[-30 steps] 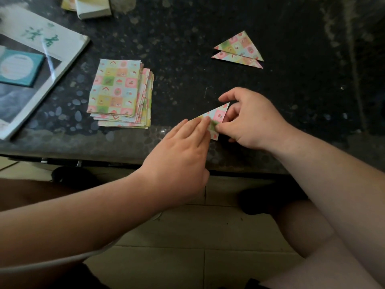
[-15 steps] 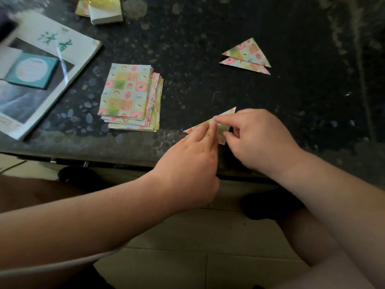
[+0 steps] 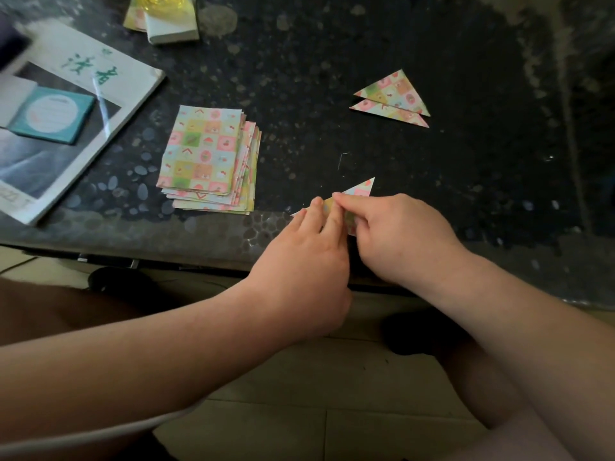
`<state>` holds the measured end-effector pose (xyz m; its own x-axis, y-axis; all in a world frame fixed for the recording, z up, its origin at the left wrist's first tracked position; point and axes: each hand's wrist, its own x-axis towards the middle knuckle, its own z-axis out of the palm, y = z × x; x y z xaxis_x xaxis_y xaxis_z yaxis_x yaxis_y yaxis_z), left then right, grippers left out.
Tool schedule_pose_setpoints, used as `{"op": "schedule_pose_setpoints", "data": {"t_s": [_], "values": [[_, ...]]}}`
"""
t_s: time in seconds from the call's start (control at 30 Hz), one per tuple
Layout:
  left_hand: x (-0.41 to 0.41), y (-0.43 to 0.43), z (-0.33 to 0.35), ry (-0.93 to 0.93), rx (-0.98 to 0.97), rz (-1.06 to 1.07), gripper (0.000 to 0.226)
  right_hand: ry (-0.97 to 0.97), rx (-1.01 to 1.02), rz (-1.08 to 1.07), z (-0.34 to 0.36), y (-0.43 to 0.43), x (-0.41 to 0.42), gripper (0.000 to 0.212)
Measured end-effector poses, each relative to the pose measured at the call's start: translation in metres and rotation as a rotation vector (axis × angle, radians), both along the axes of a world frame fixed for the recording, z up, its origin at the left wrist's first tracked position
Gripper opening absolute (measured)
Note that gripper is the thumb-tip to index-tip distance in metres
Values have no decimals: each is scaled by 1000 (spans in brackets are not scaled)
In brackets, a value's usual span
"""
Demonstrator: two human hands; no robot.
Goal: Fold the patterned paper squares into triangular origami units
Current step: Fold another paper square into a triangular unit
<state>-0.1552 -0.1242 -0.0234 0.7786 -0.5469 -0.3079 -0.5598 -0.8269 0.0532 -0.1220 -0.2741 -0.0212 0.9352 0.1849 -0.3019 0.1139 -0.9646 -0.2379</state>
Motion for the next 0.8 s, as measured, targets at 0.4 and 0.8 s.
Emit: {"op": "schedule_pose_setpoints", "data": {"t_s": [0.4, 0.8], "values": [[6, 3, 4, 85, -40, 12, 86, 41, -97, -19, 9, 3, 4, 58], [3, -1, 1, 102, 41, 58, 85, 79, -259, -156, 20, -12, 16, 75]]}}
